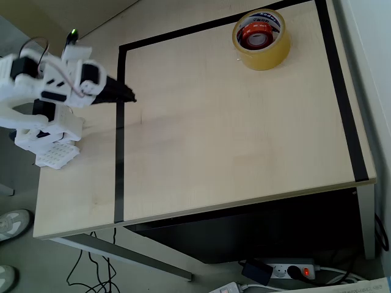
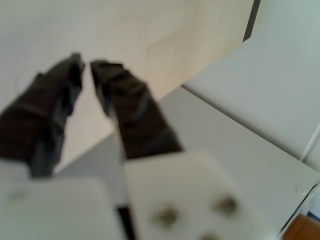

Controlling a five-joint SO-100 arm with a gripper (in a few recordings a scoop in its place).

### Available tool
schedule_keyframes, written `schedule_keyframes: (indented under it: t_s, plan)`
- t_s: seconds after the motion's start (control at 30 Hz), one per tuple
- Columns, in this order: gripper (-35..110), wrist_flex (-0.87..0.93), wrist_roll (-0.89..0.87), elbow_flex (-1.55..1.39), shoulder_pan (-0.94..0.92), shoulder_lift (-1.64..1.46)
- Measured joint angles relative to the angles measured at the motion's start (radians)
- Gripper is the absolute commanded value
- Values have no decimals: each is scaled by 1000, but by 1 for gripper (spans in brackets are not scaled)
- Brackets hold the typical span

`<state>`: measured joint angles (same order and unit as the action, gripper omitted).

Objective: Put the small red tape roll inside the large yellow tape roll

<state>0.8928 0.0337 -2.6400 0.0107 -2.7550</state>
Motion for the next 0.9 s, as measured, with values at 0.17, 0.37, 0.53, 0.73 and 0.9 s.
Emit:
schedule_keyframes:
  t_s: [0.17, 0.37, 0.53, 0.73, 0.9]
  plan:
    - [1, -2, -12, -250, -3, -288]
    - [0, 83, -25, -466, 0, -531]
    - [0, 138, -64, -486, -8, -566]
    - [0, 169, -66, -485, 21, -586]
    - [0, 175, -66, -485, 32, -586]
